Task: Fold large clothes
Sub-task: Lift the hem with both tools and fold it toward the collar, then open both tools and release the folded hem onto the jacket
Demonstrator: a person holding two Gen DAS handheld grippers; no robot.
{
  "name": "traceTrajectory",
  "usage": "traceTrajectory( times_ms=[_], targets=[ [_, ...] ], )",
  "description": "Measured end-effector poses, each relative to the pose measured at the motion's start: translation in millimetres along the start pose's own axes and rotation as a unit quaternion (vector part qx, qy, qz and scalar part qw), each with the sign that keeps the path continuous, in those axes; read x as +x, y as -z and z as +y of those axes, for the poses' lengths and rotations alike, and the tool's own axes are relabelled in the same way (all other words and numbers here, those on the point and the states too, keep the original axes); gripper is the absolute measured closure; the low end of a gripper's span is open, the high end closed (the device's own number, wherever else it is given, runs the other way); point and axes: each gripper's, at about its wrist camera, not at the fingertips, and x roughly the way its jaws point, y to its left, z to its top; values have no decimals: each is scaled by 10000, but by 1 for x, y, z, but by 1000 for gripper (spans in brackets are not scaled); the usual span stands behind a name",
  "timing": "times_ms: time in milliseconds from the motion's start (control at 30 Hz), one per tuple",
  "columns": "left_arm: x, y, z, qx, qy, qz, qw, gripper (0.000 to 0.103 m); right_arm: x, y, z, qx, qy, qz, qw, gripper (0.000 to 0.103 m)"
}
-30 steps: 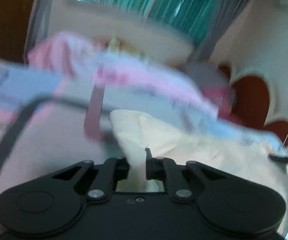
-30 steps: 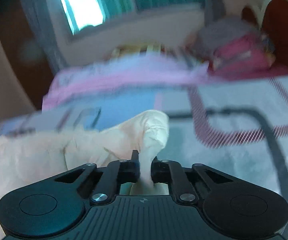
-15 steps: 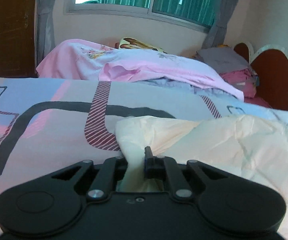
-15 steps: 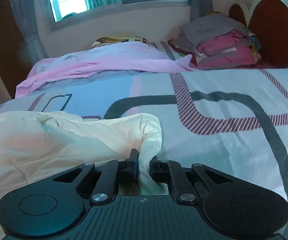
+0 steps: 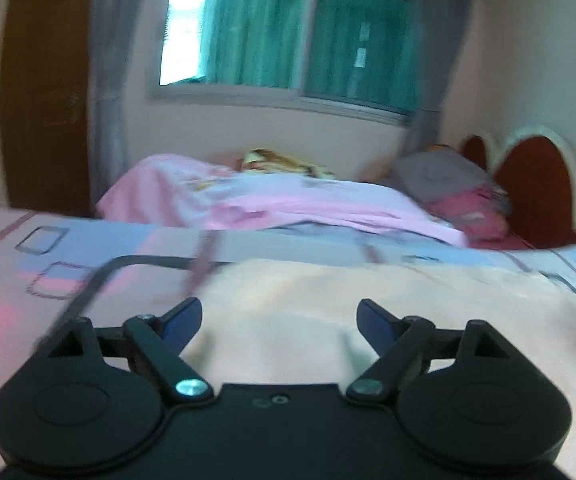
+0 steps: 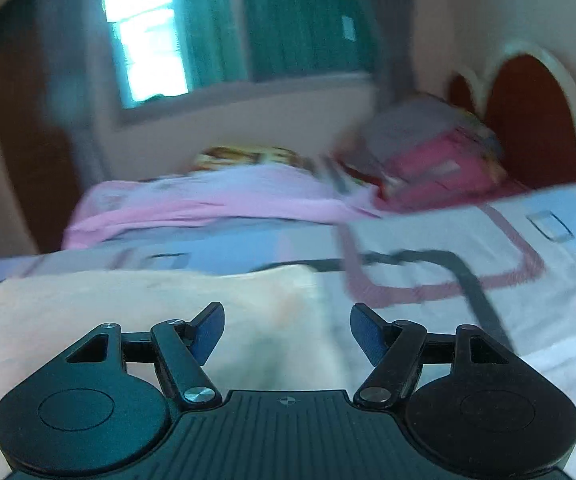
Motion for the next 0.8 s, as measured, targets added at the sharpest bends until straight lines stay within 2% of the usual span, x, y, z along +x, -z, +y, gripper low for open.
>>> traceTrajectory(
  times_ms=[167,233,300,367,433,700,733,800],
  targets=[
    [11,11,-77,194,532,192,9982,17,4,9,77,-714,-491,-43,9962,33],
    [21,11,-98,381,600,310,9970,16,20,12,97,-886,-496,207,9946,33],
    [39,17,-110,569,456,617,9954,17,45,23,105,-1022,-219,661,9923,33],
    [53,24,-111,585,339,818,9943,13,59,35,104,-1052,-167,787,9912,33],
    [60,32,-106,518,375,941,9935,10,66,40,100,-909,-188,835,9922,33],
    [69,38,-105,666,315,1093,9913,7,76,47,97,-941,-136,926,9912,32],
    [67,36,-102,715,341,1068,9911,7,69,43,97,-934,-69,895,9916,32],
    [49,35,-99,806,226,934,9921,5,37,38,94,-916,-24,411,9950,32]
  ],
)
